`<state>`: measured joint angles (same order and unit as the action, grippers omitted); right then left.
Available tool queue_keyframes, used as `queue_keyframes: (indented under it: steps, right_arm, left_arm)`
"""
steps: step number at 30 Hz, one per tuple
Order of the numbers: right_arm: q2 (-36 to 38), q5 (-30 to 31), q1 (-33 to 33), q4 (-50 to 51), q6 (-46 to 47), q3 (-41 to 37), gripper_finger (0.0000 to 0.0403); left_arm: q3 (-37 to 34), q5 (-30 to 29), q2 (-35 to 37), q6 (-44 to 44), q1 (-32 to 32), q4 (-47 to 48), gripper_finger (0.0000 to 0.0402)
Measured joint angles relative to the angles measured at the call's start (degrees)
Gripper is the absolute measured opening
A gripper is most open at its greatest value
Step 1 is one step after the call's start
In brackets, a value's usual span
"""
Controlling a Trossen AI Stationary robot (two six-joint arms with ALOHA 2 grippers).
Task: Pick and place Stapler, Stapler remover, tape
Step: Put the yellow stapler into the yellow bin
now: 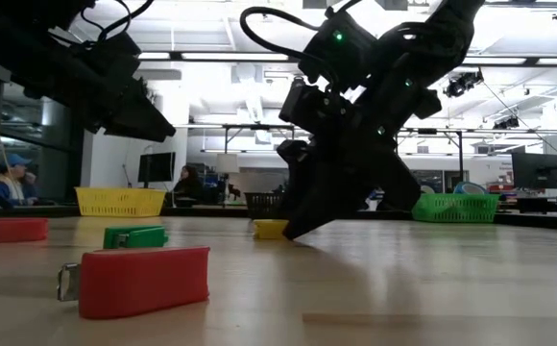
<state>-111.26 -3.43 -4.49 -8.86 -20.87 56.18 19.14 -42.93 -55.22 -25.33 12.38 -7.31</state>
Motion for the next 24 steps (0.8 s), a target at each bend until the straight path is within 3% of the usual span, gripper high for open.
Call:
queue_keyframes:
  steps: [24]
  right_arm:
    - [0.0,1.82,0.04,0.0,0.29,0.0,0.0079]
  left_arm:
    - [0.02,0.0,-0.02,-0.05,0.0,0.02,0.0218]
